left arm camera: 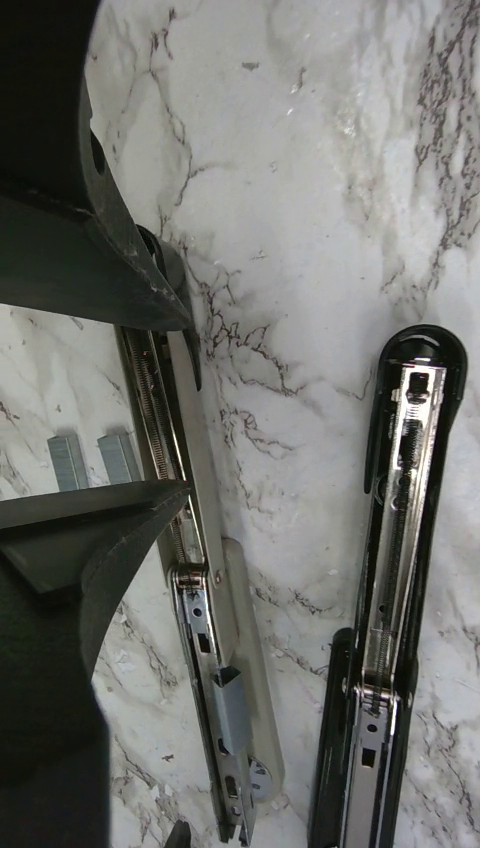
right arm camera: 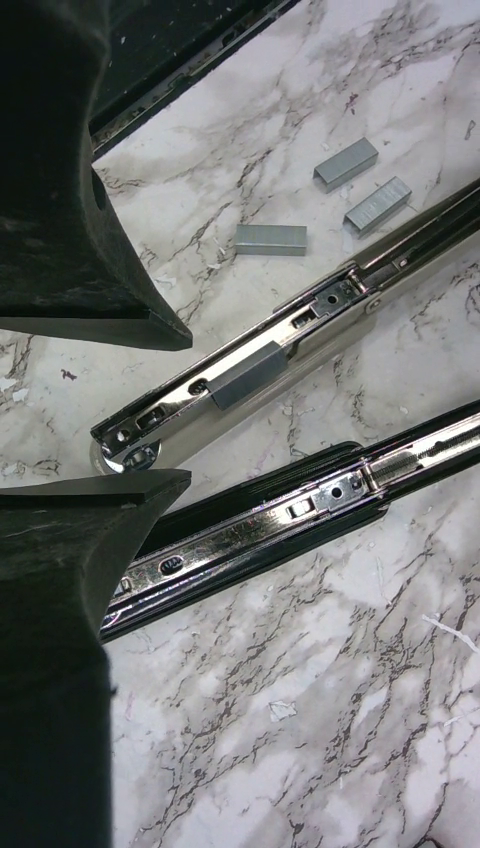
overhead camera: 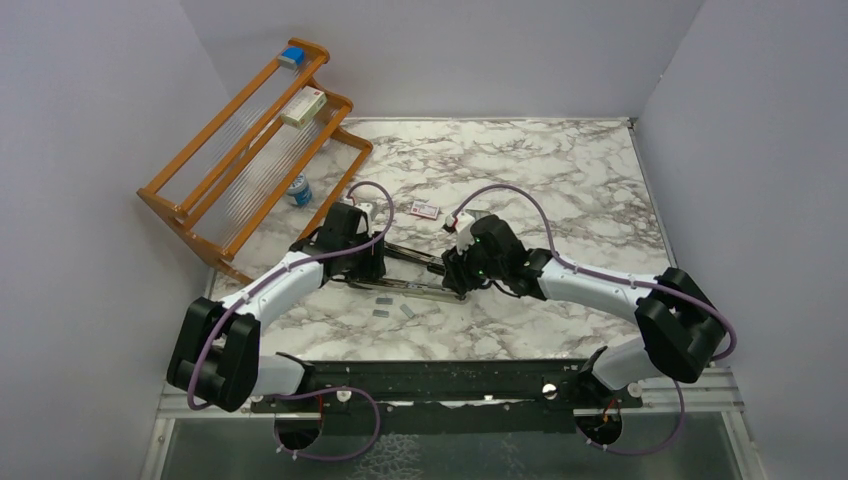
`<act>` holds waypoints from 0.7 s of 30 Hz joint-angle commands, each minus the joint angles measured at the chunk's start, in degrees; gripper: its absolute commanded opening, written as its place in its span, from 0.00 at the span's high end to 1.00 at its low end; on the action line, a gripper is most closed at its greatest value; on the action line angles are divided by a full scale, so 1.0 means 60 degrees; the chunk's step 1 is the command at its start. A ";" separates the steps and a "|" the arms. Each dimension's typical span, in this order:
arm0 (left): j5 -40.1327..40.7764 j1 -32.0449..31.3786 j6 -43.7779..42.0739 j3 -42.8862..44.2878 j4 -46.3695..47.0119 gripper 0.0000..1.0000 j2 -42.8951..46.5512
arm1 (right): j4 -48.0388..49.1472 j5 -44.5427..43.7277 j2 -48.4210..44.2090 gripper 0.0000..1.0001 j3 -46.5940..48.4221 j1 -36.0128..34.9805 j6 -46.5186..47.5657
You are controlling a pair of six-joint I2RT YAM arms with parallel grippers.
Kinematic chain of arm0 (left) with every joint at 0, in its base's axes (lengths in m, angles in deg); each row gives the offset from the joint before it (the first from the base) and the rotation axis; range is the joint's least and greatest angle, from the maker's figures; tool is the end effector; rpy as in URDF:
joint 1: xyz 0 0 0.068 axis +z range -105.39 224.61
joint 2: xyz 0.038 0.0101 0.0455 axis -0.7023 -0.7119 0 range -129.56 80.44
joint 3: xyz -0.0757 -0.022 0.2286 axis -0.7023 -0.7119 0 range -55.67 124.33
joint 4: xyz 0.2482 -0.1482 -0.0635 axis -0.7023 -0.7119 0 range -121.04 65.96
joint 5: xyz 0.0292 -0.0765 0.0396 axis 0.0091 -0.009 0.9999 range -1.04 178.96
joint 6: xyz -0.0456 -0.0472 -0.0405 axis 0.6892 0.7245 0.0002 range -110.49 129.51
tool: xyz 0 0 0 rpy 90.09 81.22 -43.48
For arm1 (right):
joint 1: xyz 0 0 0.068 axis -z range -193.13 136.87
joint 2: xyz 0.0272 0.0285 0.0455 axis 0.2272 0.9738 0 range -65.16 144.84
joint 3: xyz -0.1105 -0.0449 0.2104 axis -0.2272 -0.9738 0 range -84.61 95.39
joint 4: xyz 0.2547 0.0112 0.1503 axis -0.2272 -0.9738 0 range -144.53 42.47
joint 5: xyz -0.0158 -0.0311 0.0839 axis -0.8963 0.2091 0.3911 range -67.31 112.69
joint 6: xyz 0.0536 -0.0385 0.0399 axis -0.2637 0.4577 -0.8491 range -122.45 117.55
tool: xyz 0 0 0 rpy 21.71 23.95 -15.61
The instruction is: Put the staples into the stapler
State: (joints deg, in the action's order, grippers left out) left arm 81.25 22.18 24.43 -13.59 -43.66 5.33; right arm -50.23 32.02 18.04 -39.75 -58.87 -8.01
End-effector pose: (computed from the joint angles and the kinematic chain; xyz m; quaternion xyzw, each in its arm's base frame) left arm 0.2865 -0.1279 0.1239 0.0834 0.9418 -0.1626 0.2822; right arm 0.2403 0.2618 0.1250 -0.3432 0.8403 0.2454 0.3403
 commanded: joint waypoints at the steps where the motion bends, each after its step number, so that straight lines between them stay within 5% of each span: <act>1: -0.0169 -0.0178 0.0493 -0.0274 -0.0063 0.41 0.0170 | 0.0104 -0.0275 -0.0209 0.50 -0.0037 0.0035 -0.0359; 15: 0.0331 -0.0355 0.0246 -0.0058 -0.0476 0.43 -0.0316 | -0.0046 -0.0356 -0.0130 0.51 0.0118 0.0040 -0.0463; 21: 0.0320 -0.0371 0.0247 -0.0118 -0.0165 0.42 0.0722 | -0.0071 -0.0429 -0.0153 0.51 0.0171 0.0044 -0.0418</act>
State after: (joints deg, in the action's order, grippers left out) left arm 82.19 20.36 26.16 -14.55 -44.81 4.74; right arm -50.42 30.92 18.02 -39.75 -58.85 -10.15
